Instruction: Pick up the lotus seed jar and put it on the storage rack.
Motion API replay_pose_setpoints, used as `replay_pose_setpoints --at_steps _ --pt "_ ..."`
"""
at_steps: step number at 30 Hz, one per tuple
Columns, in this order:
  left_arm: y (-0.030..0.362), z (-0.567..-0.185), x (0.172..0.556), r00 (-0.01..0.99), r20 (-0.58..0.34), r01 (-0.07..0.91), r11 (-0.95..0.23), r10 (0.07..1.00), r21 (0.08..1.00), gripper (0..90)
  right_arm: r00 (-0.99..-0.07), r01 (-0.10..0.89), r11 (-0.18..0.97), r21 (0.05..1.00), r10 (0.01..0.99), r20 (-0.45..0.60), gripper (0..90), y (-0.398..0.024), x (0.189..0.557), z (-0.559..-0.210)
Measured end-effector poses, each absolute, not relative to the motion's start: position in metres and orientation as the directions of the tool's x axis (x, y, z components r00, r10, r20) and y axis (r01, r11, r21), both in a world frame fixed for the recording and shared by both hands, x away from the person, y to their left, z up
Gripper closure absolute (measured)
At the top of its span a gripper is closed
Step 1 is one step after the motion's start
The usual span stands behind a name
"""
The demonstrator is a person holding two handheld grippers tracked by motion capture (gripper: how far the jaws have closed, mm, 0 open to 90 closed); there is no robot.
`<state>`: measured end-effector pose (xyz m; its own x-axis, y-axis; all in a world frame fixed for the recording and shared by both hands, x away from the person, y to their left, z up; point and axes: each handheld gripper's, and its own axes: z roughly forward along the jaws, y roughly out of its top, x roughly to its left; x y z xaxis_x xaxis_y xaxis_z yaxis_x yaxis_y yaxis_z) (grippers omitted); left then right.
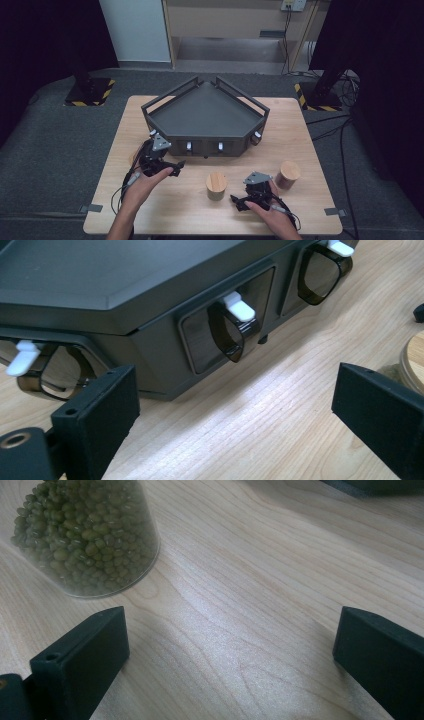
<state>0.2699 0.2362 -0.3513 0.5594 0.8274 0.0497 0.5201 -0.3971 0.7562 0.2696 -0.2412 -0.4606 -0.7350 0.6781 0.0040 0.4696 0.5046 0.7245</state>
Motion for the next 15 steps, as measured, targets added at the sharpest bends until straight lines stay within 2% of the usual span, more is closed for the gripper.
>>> replay_pose_setpoints --at_steps 15 --pt "0.253 -0.349 0.273 0.553 0.050 0.508 -0.384 0.832 0.771 3.5 -0.733 0.471 0.503 0.725 0.680 0.004 1.6 -0.241 0.269 -0.461"
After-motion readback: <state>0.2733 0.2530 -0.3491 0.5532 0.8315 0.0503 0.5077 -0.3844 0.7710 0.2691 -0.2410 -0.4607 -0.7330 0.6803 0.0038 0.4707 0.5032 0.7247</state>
